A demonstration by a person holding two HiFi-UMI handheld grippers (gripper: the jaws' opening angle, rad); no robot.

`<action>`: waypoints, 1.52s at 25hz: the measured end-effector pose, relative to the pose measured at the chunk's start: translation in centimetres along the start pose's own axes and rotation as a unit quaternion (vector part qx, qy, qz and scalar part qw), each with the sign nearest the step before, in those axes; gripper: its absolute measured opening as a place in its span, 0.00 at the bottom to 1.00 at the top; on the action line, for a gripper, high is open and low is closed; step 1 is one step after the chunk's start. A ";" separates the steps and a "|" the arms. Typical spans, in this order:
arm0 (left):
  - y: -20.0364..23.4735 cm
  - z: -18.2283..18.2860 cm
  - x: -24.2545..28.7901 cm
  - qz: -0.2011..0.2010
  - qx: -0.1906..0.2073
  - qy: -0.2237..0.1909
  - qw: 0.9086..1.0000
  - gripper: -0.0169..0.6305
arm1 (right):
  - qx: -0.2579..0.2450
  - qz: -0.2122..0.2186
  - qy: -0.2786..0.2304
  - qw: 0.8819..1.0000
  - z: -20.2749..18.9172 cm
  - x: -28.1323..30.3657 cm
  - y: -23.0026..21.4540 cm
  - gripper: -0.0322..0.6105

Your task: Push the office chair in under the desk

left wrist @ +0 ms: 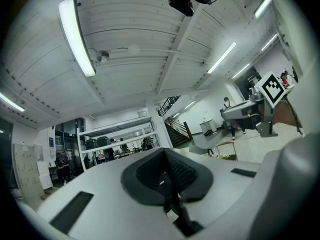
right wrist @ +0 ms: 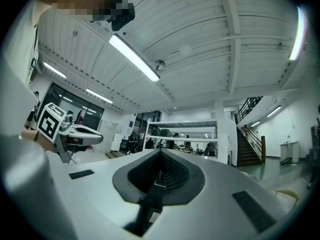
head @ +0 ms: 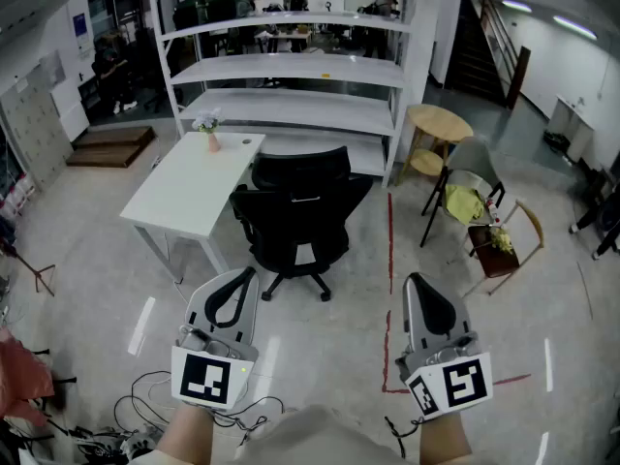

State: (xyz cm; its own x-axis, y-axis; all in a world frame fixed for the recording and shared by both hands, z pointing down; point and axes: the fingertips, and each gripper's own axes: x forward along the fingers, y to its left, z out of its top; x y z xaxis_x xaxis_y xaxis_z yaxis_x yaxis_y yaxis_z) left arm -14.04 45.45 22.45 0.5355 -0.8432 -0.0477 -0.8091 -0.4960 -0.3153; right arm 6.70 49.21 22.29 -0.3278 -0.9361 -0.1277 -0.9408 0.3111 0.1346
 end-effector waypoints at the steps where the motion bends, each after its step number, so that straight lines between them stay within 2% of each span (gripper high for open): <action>1: -0.1 0.1 0.0 0.000 0.000 0.000 1.000 0.04 | 0.003 -0.001 0.000 1.000 0.0 -0.2 -0.2 0.06; 15: -2.8 -0.4 0.6 0.000 0.002 0.017 1.000 0.04 | 0.007 -0.004 0.026 1.000 -2.3 -2.6 -2.6 0.06; 26: -4.4 -1.9 1.1 0.026 0.012 0.044 0.999 0.04 | -0.010 0.019 0.046 0.999 -4.6 -3.4 -4.7 0.06; 38: -3.3 -3.6 3.8 0.042 0.013 0.049 0.998 0.04 | -0.020 0.040 0.058 0.997 -6.6 0.1 -6.4 0.06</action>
State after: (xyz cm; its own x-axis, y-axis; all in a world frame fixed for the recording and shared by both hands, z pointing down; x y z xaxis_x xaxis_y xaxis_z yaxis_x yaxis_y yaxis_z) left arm -10.25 43.09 26.74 0.4392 -0.8982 0.0167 -0.8428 -0.4184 -0.3385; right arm 13.27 45.99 27.94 -0.3876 -0.9218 -0.0003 -0.9069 0.3813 0.1795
